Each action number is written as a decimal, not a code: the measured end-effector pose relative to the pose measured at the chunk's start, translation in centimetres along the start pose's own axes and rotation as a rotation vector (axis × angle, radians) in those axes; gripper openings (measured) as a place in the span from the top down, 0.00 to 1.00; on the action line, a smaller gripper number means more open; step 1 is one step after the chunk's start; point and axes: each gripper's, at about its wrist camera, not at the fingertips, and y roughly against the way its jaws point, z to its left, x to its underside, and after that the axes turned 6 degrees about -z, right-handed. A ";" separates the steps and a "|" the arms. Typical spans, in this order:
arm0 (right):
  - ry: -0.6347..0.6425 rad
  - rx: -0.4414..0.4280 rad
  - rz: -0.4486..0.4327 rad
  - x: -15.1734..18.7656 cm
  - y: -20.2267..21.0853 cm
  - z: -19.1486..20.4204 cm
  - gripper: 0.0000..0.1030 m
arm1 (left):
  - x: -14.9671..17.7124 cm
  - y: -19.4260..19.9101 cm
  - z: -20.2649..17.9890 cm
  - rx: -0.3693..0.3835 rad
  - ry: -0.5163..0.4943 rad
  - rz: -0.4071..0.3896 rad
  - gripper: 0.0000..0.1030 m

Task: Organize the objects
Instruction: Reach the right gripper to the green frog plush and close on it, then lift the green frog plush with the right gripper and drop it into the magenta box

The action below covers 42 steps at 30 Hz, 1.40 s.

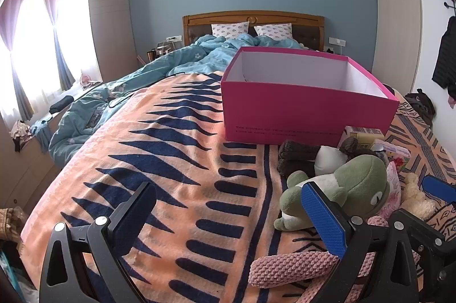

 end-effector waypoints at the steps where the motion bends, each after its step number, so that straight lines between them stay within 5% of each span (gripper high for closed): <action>1: 0.002 0.000 0.000 0.0 0.0 0.0 0.00 | -0.2 0.0 0.4 0.002 0.005 0.002 0.00; 17: 0.005 -0.062 0.037 -0.7 -1.4 -0.4 0.06 | 0.0 -0.6 -0.2 0.051 -0.026 0.021 0.00; 26: -0.033 -0.147 0.108 -1.4 -3.9 -1.1 0.19 | 0.1 -1.8 0.3 0.116 -0.034 0.086 0.00; 31: -0.060 -0.189 0.147 -1.9 -5.8 -1.3 0.38 | 0.2 -2.5 0.2 0.142 -0.040 0.085 0.00; 42: -0.049 -0.243 0.147 -3.2 -5.2 -1.3 0.49 | -0.5 -2.2 0.2 0.289 -0.050 0.094 0.00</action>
